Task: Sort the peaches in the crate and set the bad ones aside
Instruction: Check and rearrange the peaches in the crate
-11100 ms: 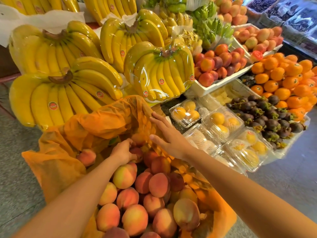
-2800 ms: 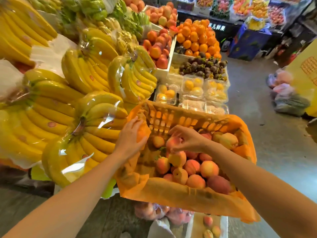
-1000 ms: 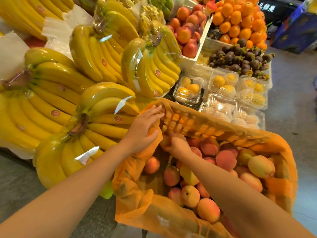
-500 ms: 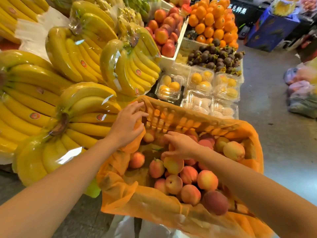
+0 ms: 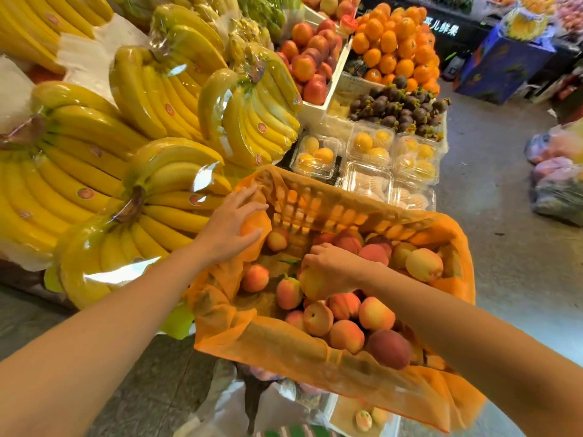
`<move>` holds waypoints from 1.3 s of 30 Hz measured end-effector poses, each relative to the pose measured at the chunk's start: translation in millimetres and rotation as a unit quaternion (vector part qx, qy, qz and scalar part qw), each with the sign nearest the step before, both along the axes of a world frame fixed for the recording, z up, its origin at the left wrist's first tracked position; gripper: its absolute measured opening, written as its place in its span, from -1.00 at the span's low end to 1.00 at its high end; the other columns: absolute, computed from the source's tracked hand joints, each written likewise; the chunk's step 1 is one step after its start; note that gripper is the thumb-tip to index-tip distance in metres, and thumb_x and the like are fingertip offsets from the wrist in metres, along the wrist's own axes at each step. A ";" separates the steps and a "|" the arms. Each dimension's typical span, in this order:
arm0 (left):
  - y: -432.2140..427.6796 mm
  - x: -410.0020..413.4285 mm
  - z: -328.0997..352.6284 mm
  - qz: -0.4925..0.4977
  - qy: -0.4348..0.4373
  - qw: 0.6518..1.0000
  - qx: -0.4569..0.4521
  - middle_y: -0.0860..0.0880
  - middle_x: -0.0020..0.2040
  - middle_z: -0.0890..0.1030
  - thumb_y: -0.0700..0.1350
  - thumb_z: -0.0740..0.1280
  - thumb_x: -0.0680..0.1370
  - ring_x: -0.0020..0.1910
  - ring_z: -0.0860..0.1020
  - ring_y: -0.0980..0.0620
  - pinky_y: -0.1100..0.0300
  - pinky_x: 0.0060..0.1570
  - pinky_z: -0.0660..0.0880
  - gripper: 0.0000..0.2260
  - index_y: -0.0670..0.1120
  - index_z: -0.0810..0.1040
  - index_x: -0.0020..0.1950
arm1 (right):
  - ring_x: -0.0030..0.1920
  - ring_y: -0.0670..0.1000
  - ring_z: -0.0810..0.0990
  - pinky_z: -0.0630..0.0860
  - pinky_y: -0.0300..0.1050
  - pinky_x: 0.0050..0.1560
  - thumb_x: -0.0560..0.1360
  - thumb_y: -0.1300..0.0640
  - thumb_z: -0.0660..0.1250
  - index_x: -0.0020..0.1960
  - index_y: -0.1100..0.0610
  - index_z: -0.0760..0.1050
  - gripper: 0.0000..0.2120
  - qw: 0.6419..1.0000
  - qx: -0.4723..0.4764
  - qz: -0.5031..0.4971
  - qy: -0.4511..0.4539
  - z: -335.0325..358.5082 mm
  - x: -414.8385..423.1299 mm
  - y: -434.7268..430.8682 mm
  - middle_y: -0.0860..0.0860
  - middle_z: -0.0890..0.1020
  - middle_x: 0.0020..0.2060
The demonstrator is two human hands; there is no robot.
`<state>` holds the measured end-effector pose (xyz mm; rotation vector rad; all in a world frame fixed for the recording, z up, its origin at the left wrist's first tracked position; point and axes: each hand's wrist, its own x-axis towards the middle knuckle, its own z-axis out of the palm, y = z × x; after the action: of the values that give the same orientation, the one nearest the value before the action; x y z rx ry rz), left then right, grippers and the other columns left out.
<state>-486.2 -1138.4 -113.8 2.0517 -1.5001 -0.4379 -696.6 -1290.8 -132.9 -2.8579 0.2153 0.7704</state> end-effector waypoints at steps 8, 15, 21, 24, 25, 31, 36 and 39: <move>16.3 1.4 -7.2 -0.002 0.034 0.999 -0.003 -0.01 0.53 0.20 0.20 0.23 0.42 0.50 0.16 0.00 0.06 0.43 0.16 -0.42 -0.03 0.45 0.38 | 0.16 -0.04 0.46 0.46 -0.11 0.17 0.39 -0.05 0.50 0.34 0.03 0.38 -0.41 0.944 0.290 -0.155 -0.028 -4.1 31.9 43.8 -0.01 0.48 0.22; 24.7 -0.3 -3.4 0.004 0.014 1.000 -0.008 0.00 0.51 0.25 0.23 0.18 0.41 0.48 0.21 -0.01 -0.01 0.41 0.20 -0.44 0.02 0.47 0.35 | -0.03 0.09 0.55 0.50 -0.10 -0.11 0.48 0.05 0.41 0.17 0.14 0.52 -0.69 0.981 0.146 -0.126 -0.016 -41.9 46.8 74.8 0.08 0.60 0.01; 14.8 -11.0 9.4 -0.002 -0.073 0.996 -0.050 -0.01 0.33 0.45 0.13 0.22 0.43 0.36 0.35 -0.04 -0.07 0.32 0.26 -0.62 0.03 0.59 0.16 | -0.01 0.03 0.61 0.56 -0.02 -0.04 0.49 0.04 0.38 0.11 0.09 0.61 -0.77 0.974 0.166 -0.134 -0.075 -23.4 38.3 48.0 0.01 0.67 0.00; -7.2 -28.4 19.2 -0.032 -0.079 0.993 -0.079 0.00 0.14 0.54 0.03 0.30 0.46 0.19 0.46 -0.01 0.01 0.22 0.38 -0.74 0.00 0.61 0.10 | 0.00 0.03 0.61 0.53 -0.05 -0.05 0.50 0.05 0.37 0.08 0.09 0.60 -0.80 0.958 0.127 -0.191 -0.171 -3.3 15.3 16.1 0.01 0.66 -0.01; -16.4 -35.6 19.6 -0.047 -0.067 0.994 -0.075 -0.01 0.10 0.55 0.00 0.32 0.47 0.14 0.48 -0.01 0.05 0.18 0.41 -0.76 -0.01 0.61 0.09 | 0.01 0.05 0.60 0.52 -0.03 -0.02 0.50 0.05 0.37 0.09 0.09 0.59 -0.80 0.954 0.106 -0.206 -0.192 3.1 4.7 4.5 0.02 0.65 -0.01; -68.1 -77.2 -0.7 -0.129 -0.023 0.986 0.106 -0.04 0.12 0.51 0.03 0.35 0.50 0.11 0.49 -0.05 0.07 0.04 0.43 -0.68 -0.01 0.50 0.23 | 0.08 0.17 0.48 0.43 0.06 0.01 0.42 -0.11 0.35 0.17 0.08 0.49 -0.59 0.948 -0.085 -0.257 -0.167 27.0 -64.0 -46.6 0.08 0.52 0.03; -97.2 -106.5 -31.2 -0.118 -0.032 0.967 0.224 -0.14 0.22 0.44 0.08 0.37 0.49 0.19 0.47 -0.17 0.05 0.12 0.42 -0.50 0.01 0.37 0.38 | 0.18 0.17 0.46 0.45 0.04 0.09 0.40 -0.16 0.41 0.38 0.08 0.33 -0.36 0.962 -0.073 -0.246 -0.093 25.3 -86.5 -46.2 0.11 0.45 0.20; -105.8 -114.0 -49.0 -0.105 -0.030 0.961 0.255 -0.17 0.23 0.44 0.06 0.41 0.47 0.19 0.48 -0.20 0.02 0.12 0.43 -0.45 0.02 0.33 0.41 | 0.11 0.18 0.49 0.48 0.07 0.05 0.37 -0.16 0.42 0.33 0.09 0.34 -0.36 0.961 -0.083 -0.244 -0.098 18.7 -84.9 -49.2 0.11 0.45 0.16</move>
<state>-600.3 -1244.2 -162.7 2.3048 -1.7897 -0.9368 -781.5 -1340.0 -114.2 -2.8138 0.9491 0.3814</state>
